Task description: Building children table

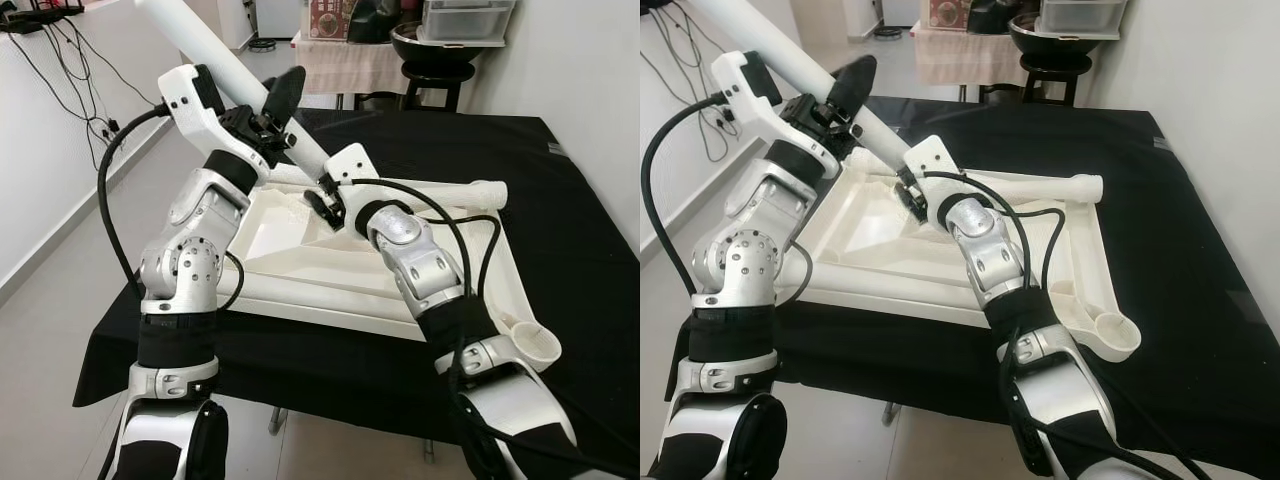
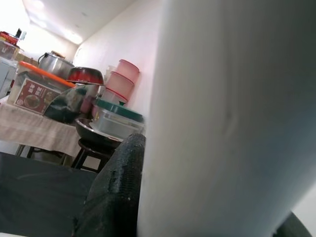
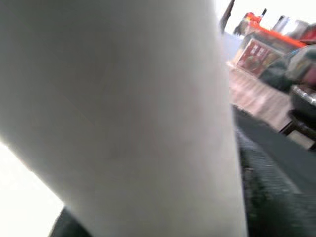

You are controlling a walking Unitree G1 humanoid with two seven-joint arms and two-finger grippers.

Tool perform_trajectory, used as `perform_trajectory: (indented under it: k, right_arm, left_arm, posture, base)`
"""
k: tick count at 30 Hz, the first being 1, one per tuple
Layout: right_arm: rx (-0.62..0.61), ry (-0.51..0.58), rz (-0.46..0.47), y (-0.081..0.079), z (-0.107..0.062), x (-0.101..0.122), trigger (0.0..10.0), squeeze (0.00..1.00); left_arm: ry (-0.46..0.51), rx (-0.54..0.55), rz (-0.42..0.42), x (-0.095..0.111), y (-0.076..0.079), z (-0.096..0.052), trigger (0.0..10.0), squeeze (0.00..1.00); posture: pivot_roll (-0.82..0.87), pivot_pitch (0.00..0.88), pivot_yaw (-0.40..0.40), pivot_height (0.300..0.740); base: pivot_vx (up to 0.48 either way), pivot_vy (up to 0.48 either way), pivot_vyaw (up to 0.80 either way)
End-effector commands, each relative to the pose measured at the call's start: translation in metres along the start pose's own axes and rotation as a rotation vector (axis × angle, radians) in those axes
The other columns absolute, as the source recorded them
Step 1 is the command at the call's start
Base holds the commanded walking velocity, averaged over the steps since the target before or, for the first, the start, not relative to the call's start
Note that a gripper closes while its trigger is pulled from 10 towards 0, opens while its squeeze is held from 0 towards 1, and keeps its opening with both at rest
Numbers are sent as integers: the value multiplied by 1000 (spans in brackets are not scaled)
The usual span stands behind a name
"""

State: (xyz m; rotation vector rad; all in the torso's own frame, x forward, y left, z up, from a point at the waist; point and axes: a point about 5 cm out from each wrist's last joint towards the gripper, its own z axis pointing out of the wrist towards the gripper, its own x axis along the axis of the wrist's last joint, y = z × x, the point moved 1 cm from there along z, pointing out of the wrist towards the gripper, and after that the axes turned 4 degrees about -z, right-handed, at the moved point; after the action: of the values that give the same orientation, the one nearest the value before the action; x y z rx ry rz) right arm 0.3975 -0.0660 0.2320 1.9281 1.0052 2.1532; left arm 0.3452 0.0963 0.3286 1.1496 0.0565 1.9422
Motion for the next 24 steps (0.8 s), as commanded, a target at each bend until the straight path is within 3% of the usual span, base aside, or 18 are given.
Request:
perform_trajectory:
  k: [1, 9, 13, 18, 19, 21, 24]
  right_arm:
    - [8, 44, -3, -10, 6, 12, 0, 0]
    - [-55, 161, -81, -6, 4, 23, 0, 0]
    - [-52, 182, -161, -8, 3, 19, 0, 0]
    - [-54, 169, -162, -7, 2, 12, 0, 0]
    - [-63, 161, -143, -3, 1, 9, 0, 0]
    - [-72, 156, -123, 0, 0, 6, 0, 0]
    - [-147, 119, -10, 24, -6, -7, 0, 0]
  left_arm:
    - [-3, -194, -110, -6, 40, 13, 0, 0]
    - [7, -195, -122, -4, 40, 15, 0, 0]
    - [23, -189, -126, 0, 38, 16, 0, 0]
    - [45, -183, -113, 5, 36, 16, 0, 0]
    - [49, -200, -106, 7, 36, 16, 10000, 1000]
    - [56, -205, -87, 10, 35, 15, 10000, 1000]
    - [80, -146, -35, 25, 14, 6, 10000, 1000]
  posture:
    - [37, 14, 28, 740]
    - [37, 9, 31, 740]
    - [38, 4, 32, 740]
    - [39, 2, 33, 740]
    - [38, 0, 34, 740]
    - [36, 0, 35, 740]
    - [34, 1, 38, 740]
  base:
    - [0, 0, 0]
    - [0, 0, 0]
    - [0, 0, 0]
    - [0, 0, 0]
    - [0, 0, 0]
    - [0, 0, 0]
    - [0, 0, 0]
